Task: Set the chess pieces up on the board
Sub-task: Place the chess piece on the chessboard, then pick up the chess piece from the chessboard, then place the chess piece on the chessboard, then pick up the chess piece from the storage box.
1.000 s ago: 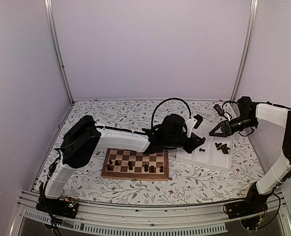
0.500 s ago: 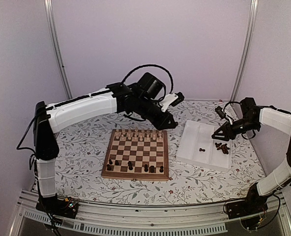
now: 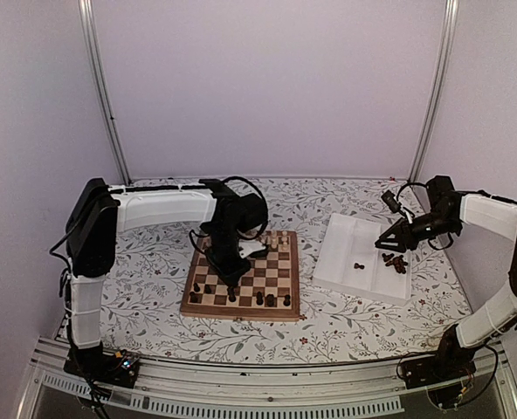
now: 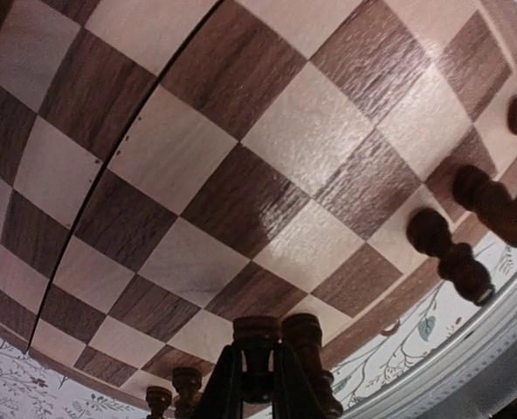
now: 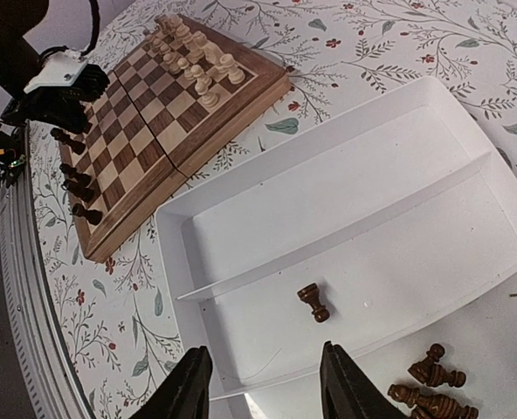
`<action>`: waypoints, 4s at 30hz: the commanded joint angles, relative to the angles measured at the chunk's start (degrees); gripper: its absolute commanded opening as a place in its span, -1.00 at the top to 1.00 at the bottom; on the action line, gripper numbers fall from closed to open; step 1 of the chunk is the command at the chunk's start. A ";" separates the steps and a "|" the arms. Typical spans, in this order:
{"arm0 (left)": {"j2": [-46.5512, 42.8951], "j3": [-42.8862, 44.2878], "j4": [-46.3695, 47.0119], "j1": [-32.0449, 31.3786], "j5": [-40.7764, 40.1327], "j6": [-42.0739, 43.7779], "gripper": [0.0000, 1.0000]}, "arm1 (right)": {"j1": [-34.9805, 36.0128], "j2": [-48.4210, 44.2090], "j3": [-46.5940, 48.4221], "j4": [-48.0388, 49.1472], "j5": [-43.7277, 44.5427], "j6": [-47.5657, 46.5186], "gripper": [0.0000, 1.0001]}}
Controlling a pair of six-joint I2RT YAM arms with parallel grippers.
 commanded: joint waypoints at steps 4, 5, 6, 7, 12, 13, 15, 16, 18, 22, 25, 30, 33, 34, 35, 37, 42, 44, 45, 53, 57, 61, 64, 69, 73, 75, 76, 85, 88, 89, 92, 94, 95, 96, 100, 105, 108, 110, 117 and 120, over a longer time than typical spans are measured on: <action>5.26 4.67 -3.09 0.63 -3.47 -1.20 0.85 | -0.03 -1.13 -1.32 0.05 -1.45 -0.78 0.11; 5.62 5.14 -2.99 0.65 -3.54 -1.20 0.78 | -0.05 -1.17 -1.42 0.01 -1.34 -0.79 0.11; 5.99 5.60 -2.97 0.65 -3.69 -1.20 0.68 | -0.03 -1.22 -1.43 0.01 -1.33 -0.86 0.11; 6.22 6.13 -2.96 0.65 -4.06 -1.32 0.58 | -0.03 -1.30 -1.50 0.01 -1.33 -0.88 0.11; 5.23 8.15 -2.33 0.65 -4.15 -1.41 0.36 | -0.03 -0.72 -1.35 -0.26 -1.75 -1.04 0.11; 4.68 8.20 -2.20 0.65 -4.02 -1.42 0.34 | -0.03 -0.50 -1.30 -0.31 -1.89 -1.05 0.11; 3.92 7.94 -2.14 0.65 -4.02 -1.60 0.33 | -0.03 -0.16 -1.18 -0.46 -2.02 -1.22 0.11; 3.69 7.69 -2.28 0.65 -4.06 -1.68 0.32 | -0.04 -0.04 -1.13 -0.51 -2.03 -1.23 0.11; 3.24 6.71 -2.35 0.65 -4.70 -1.93 0.32 | -0.03 0.12 -1.08 -0.52 -2.09 -1.29 0.11; 2.86 4.98 -1.93 0.65 -4.86 -2.34 0.32 | -0.07 0.64 -1.00 -0.73 -2.21 -1.45 0.11; 3.07 4.37 -0.88 0.65 -4.81 -2.57 0.37 | -0.03 1.03 -0.82 -0.88 -2.36 -1.55 0.11; 4.06 5.02 -0.49 0.60 -3.16 -2.52 0.61 | -0.03 1.03 -0.99 -1.11 -2.47 -1.67 0.12; 4.24 5.22 -0.50 0.56 -2.47 -2.48 0.72 | -0.03 1.12 -0.99 -1.22 -2.63 -1.67 0.12; 4.18 5.22 -0.46 0.56 -2.37 -2.50 0.74 | -0.05 1.13 -0.92 -1.26 -2.71 -1.67 0.12; 4.18 5.16 -0.47 0.56 -2.28 -2.38 0.77 | -0.03 1.14 -0.91 -1.28 -2.73 -1.67 0.13; 4.10 5.22 -0.65 0.56 -2.38 -2.48 0.82 | -0.03 1.22 -0.91 -1.32 -2.78 -1.67 0.13; 1.94 4.98 -0.97 0.56 -3.99 -2.62 0.83 | -0.03 1.36 -0.91 -1.44 -2.91 -1.67 0.14; 0.38 3.78 -1.24 0.56 -4.52 -2.83 0.83 | -0.03 1.42 -0.91 -1.44 -3.00 -1.74 0.14; -0.39 3.09 -1.41 0.56 -4.69 -2.89 0.83 | -0.03 1.47 -0.91 -1.50 -3.00 -1.76 0.14; -4.42 -3.93 -1.63 0.82 -4.88 -3.66 0.83 | 0.24 1.66 -0.73 -1.49 -3.09 -1.68 0.14; -4.60 -5.50 -0.64 0.82 -3.29 -3.77 0.82 | 0.47 1.67 -0.73 -1.47 -3.02 -1.52 0.14; -4.15 -6.10 -0.09 0.71 -3.17 -3.75 0.83 | 0.66 1.67 -0.81 -1.55 -2.98 -1.42 0.14; -3.89 -6.12 0.22 0.74 -3.30 -3.71 0.83 | 0.66 1.54 -0.95 -1.59 -2.96 -1.41 0.14; -3.03 -6.12 0.41 0.82 -3.54 -3.70 0.81 | 0.67 1.31 -0.99 -1.60 -2.82 -1.32 0.14; -2.30 -6.11 0.60 0.82 -3.79 -3.75 0.81 | 0.67 1.31 -0.99 -1.65 -2.91 -1.40 0.14; -2.17 -6.03 0.66 0.82 -3.84 -3.81 0.80 | 0.67 1.31 -0.99 -1.62 -2.91 -1.41 0.14; -2.10 -6.03 0.60 0.82 -3.85 -3.87 0.77 | 0.66 1.31 -0.99 -1.73 -2.91 -1.45 0.14; -3.07 -5.43 0.60 0.82 -4.97 -4.46 0.50 | 0.65 1.23 -0.87 -2.15 -3.53 -1.67 0.13; -4.24 -5.32 0.36 0.82 -4.99 -4.58 0.47 | 0.66 1.23 -0.37 -2.73 -4.20 -1.91 0.13; -4.75 -5.32 0.25 0.82 -4.99 -4.67 0.46 | 0.67 1.29 -0.04 -2.98 -4.26 -2.13 0.13; -5.99 -5.62 0.40 0.82 -4.99 -4.97 0.44 | 0.67 0.98 0.30 -2.90 -4.14 -2.29 0.12; -6.52 -5.75 0.37 0.82 -6.60 -5.26 0.44 | 0.67 0.92 0.46 -3.10 -4.23 -2.25 0.12; -6.77 -5.76 0.38 0.82 -7.51 -5.59 0.44 | 0.70 0.91 0.68 -3.36 -4.23 -2.27 0.12; -7.19 -5.58 0.26 0.82 -8.21 -5.69 0.44 | 0.68 0.88 0.93 -3.67 -4.19 -2.35 0.12; -10.30 -3.77 -0.46 1.20 -11.33 -5.74 0.42 | 0.67 -1.13 2.54 -4.16 -1.72 -2.86 0.11; -14.08 2.37 0.11 1.35 -15.90 -5.41 0.42 | 0.66 -4.93 9.14 -4.78 3.64 -2.03 0.10; -16.50 7.10 3.27 1.35 -20.28 -4.36 0.42 | 0.03 -6.62 12.84 -3.20 7.43 1.04 -0.15; -19.62 8.39 8.51 1.35 -23.72 -3.27 0.42 | -3.10 -6.65 13.87 -1.23 7.39 5.97 -0.91; -36.99 -17.16 52.05 1.39 -27.28 -1.95 -0.32 | -3.51 -0.26 14.72 -13.95 -0.06 -8.51 -0.90; -41.35 -28.17 66.49 2.05 -21.15 -3.85 -0.61 | 0.01 -0.58 10.60 -11.79 5.64 -11.32 -0.68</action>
